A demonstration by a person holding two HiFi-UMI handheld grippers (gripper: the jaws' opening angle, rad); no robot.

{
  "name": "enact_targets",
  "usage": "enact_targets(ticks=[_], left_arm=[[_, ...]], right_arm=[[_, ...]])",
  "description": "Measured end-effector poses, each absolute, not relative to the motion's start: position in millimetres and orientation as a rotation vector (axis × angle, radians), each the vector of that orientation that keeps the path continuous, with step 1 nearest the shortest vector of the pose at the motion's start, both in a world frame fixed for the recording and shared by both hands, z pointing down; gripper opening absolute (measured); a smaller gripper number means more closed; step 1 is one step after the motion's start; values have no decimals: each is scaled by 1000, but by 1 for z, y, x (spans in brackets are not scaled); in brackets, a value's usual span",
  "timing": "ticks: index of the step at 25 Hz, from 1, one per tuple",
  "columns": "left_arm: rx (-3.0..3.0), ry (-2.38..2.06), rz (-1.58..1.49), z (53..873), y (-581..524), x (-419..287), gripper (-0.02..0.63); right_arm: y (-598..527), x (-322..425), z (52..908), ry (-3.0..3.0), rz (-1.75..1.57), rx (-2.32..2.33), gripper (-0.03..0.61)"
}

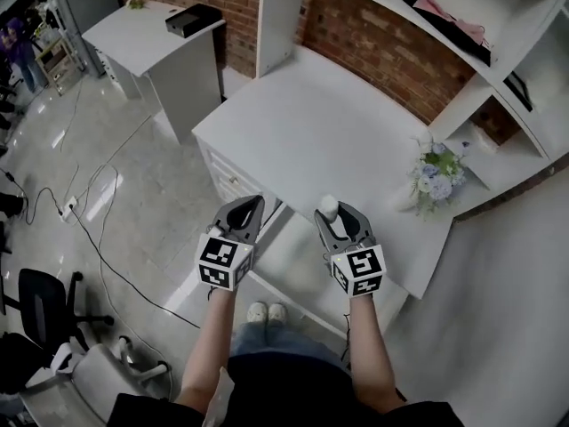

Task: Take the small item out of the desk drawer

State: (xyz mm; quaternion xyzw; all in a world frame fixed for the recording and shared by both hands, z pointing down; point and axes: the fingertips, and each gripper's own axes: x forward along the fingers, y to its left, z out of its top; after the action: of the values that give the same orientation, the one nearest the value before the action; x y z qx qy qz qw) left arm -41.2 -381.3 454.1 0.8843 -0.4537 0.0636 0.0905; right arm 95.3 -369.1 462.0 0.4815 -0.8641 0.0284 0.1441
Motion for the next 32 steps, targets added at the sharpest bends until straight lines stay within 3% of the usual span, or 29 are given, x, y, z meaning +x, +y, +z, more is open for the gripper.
enact_targets(ticks=[14,32], left_arm=[[2845,-1278,92,387,-373,0,9],[2826,-1249,124,402,-360,-2,9]], right_arm=[[-330,200,412,-2470,154,2028,160],[-319,193,415,-2418,122,2018,158]])
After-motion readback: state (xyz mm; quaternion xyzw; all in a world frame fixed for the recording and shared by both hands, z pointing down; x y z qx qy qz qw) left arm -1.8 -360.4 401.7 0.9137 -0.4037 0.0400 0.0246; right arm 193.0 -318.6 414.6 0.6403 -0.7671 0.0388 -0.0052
